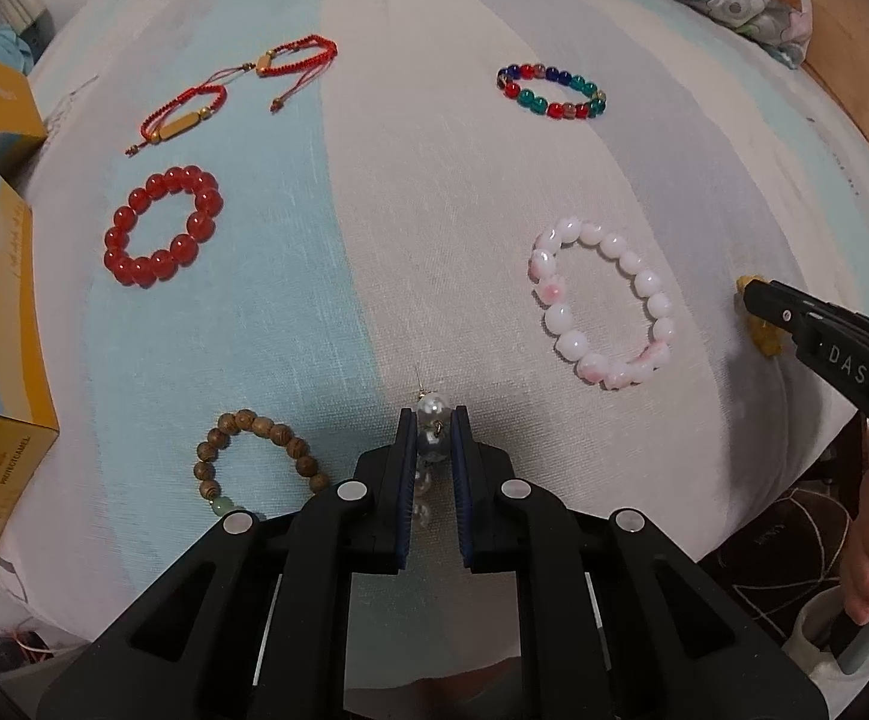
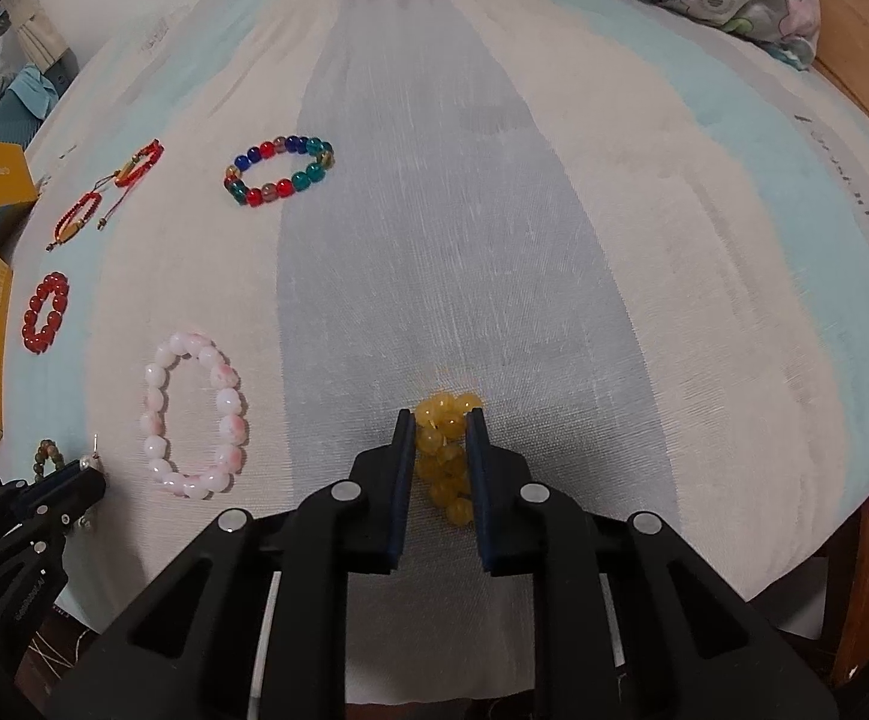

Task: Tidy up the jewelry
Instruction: 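Carry the pearl earring and amber beads into the white box with both tools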

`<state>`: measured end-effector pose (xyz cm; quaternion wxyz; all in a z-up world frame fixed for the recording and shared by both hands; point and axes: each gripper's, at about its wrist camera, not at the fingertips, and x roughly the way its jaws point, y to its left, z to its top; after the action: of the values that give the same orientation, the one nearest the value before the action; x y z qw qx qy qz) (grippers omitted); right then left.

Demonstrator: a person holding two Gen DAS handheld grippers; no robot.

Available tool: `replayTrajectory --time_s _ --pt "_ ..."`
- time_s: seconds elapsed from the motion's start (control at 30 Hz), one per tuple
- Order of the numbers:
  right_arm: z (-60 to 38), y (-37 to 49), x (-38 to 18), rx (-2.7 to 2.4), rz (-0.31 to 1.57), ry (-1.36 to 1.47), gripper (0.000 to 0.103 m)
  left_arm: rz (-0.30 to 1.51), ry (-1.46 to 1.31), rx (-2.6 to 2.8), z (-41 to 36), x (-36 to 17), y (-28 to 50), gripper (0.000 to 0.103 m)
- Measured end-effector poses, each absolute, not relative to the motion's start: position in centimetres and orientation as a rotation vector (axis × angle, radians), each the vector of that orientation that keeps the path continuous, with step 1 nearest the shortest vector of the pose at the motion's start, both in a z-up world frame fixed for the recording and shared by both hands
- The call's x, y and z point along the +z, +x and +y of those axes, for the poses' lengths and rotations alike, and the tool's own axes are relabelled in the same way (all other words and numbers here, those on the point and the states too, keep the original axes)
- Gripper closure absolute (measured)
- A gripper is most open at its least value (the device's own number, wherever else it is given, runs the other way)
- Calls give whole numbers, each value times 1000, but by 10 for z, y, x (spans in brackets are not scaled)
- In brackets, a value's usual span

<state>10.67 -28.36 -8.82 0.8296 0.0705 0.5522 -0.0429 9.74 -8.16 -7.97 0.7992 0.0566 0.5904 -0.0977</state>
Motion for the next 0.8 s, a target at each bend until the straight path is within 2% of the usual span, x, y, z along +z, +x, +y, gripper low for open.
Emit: replayTrajectory --time_s 0.8 --pt "-277 91 -43 -127 1063 148 87 1145 76 -194 -63 -27 104 92"
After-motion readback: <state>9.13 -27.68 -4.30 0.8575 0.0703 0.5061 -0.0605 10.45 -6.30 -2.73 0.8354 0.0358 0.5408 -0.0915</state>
